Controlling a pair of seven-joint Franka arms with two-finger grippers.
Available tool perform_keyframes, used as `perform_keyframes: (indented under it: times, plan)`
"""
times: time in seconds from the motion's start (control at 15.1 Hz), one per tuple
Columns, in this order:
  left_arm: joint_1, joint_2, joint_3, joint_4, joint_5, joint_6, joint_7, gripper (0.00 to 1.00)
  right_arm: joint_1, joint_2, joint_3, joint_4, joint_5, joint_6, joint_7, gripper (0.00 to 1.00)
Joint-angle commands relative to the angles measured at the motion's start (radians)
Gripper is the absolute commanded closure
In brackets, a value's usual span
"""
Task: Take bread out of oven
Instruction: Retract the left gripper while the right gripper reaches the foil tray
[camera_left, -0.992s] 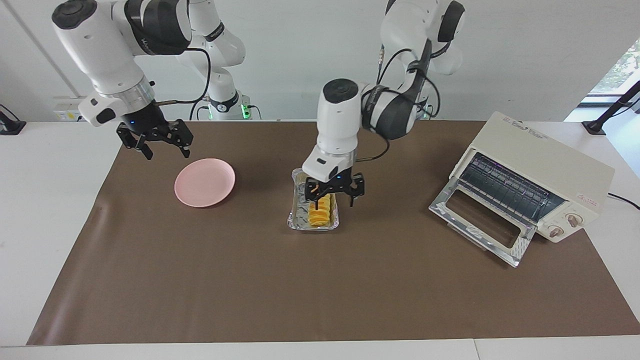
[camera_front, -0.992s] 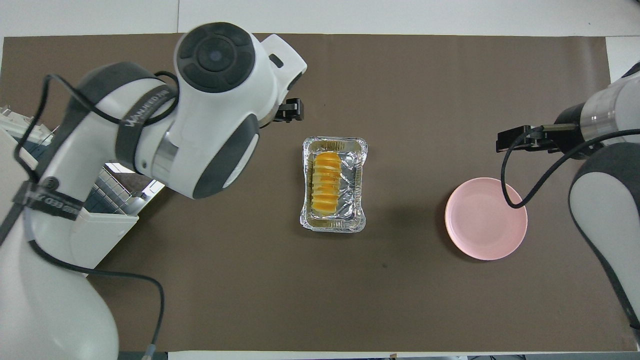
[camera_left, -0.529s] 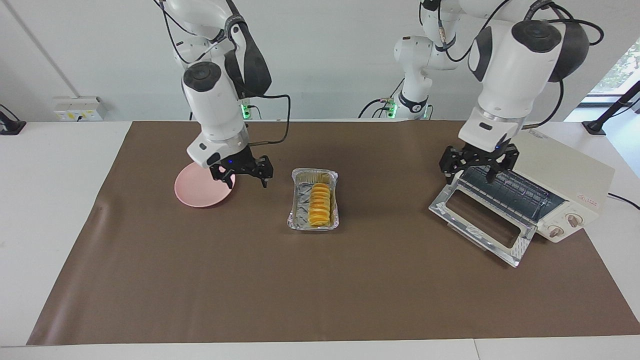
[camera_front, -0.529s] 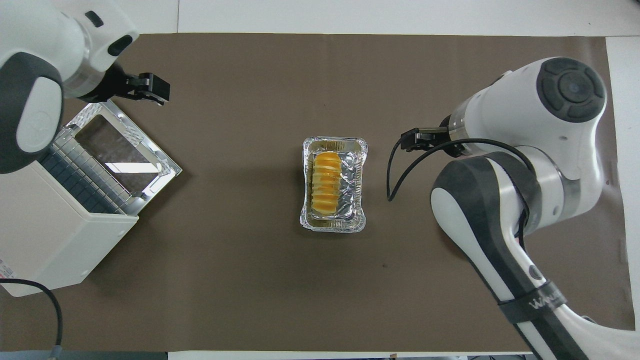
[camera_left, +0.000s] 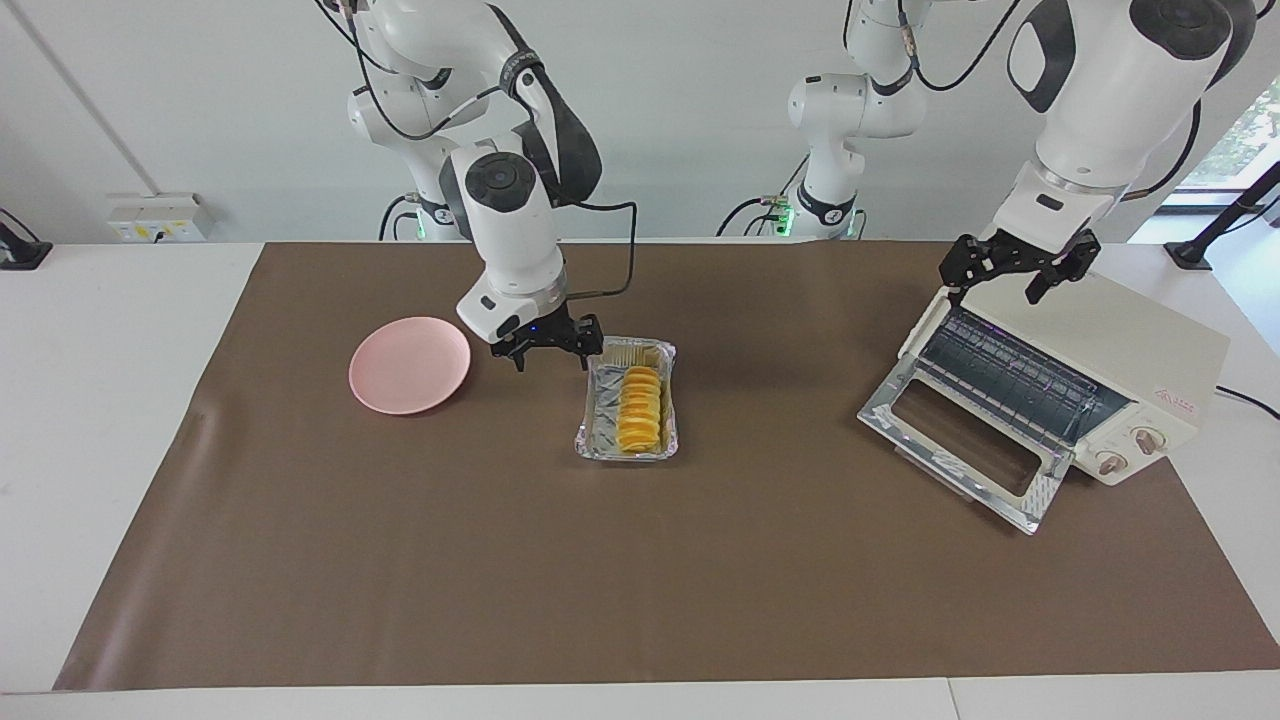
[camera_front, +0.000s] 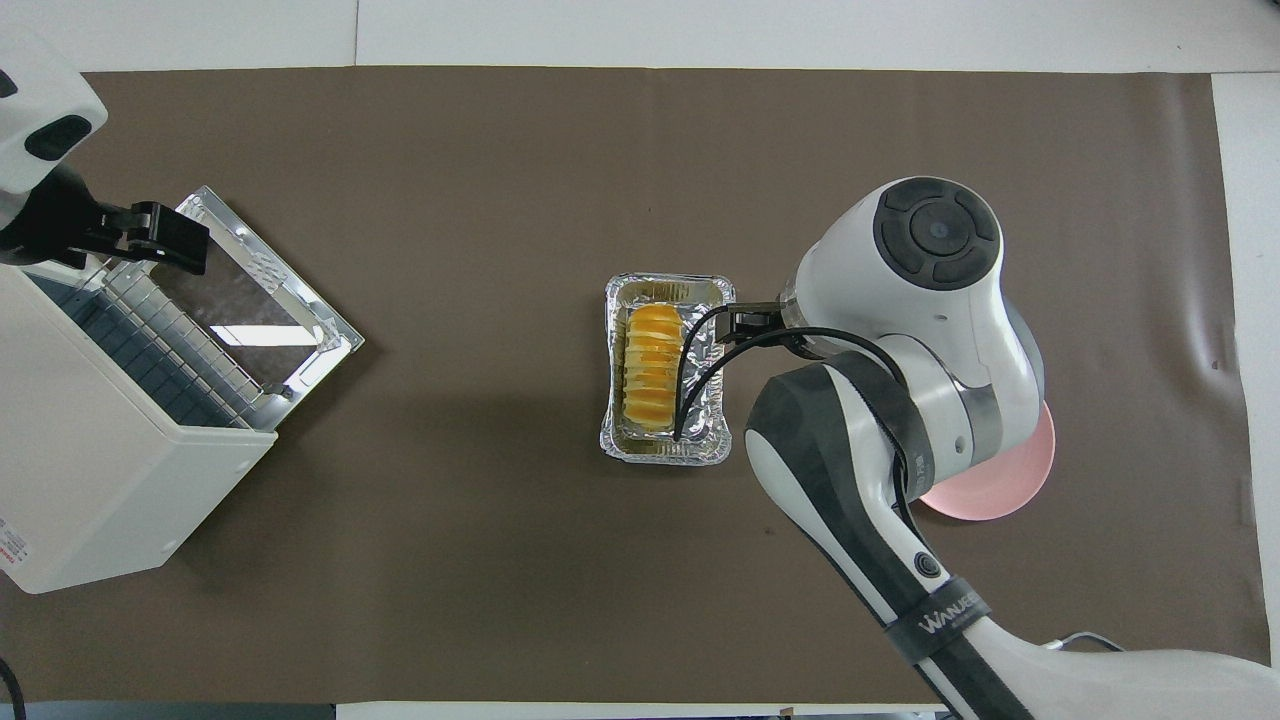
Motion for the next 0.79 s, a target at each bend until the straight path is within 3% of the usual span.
perform_keyframes:
  times: [0.0,0.33,0.73]
  plan:
    - [0.018,-0.040,-0.012,-0.046,-0.013,-0.009,0.009,0.00,0.029,0.039,-0.003,-0.012,0.013,0.058,0.029,0.00]
    - [0.042,-0.094,-0.024,-0.124,-0.027,0.006,0.027,0.00,0.040,0.065,-0.004,-0.044,0.013,0.106,0.043,0.00]
    - [0.060,-0.101,-0.027,-0.124,-0.053,0.008,0.130,0.00,0.070,0.060,-0.003,-0.141,0.015,0.210,0.086,0.03]
